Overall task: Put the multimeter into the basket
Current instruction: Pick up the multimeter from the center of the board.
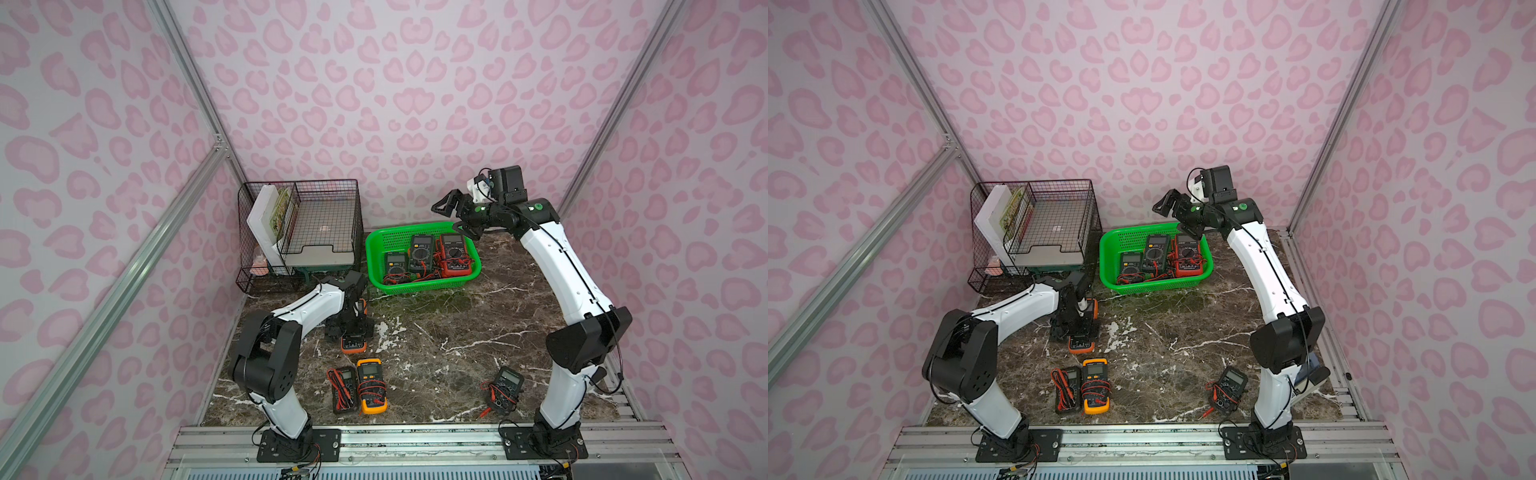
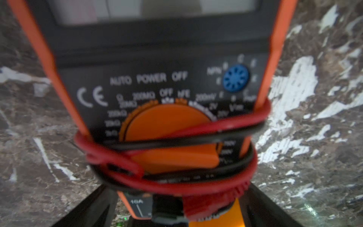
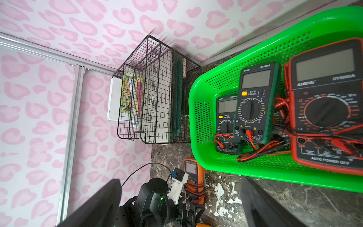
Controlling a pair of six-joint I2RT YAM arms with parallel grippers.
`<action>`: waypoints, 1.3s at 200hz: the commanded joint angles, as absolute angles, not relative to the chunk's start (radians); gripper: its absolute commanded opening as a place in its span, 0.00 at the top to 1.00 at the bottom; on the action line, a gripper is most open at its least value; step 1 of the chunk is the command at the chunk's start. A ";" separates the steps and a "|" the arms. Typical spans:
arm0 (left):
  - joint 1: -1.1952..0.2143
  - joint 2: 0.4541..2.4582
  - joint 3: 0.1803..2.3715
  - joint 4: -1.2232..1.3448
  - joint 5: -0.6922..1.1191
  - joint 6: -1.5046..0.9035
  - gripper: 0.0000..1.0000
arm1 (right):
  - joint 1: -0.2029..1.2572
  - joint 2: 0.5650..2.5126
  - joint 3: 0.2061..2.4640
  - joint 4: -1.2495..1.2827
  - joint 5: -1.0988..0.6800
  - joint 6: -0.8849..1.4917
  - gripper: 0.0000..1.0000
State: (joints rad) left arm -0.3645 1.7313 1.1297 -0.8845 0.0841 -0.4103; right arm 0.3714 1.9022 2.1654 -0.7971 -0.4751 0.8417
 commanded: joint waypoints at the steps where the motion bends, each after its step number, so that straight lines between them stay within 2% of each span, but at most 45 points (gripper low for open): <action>1: -0.356 1.764 1.149 -0.866 0.107 -0.383 0.02 | 0.371 1.904 2.163 -0.738 -0.492 0.870 0.01; 166: -0.333 1.863 1.189 -0.864 0.141 -0.361 0.01 | 0.334 1.969 2.162 -0.505 -0.617 0.995 0.01; 196: -0.330 1.886 1.199 -0.862 0.159 -0.365 0.06 | 0.326 1.992 2.121 -0.411 -0.655 1.062 0.01; 216: -0.330 1.906 1.210 -0.865 0.176 -0.365 0.19 | 0.327 2.028 2.153 -0.402 -0.674 1.081 0.01; 260: -0.328 1.937 1.234 -0.868 0.195 -0.367 0.66 | 0.307 2.033 2.139 -0.377 -0.685 1.091 0.01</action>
State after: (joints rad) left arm -0.3271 1.9041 1.2327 -0.8829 0.1368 -0.3840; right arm 0.3180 2.0438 2.1529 -0.4427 -0.6621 1.0695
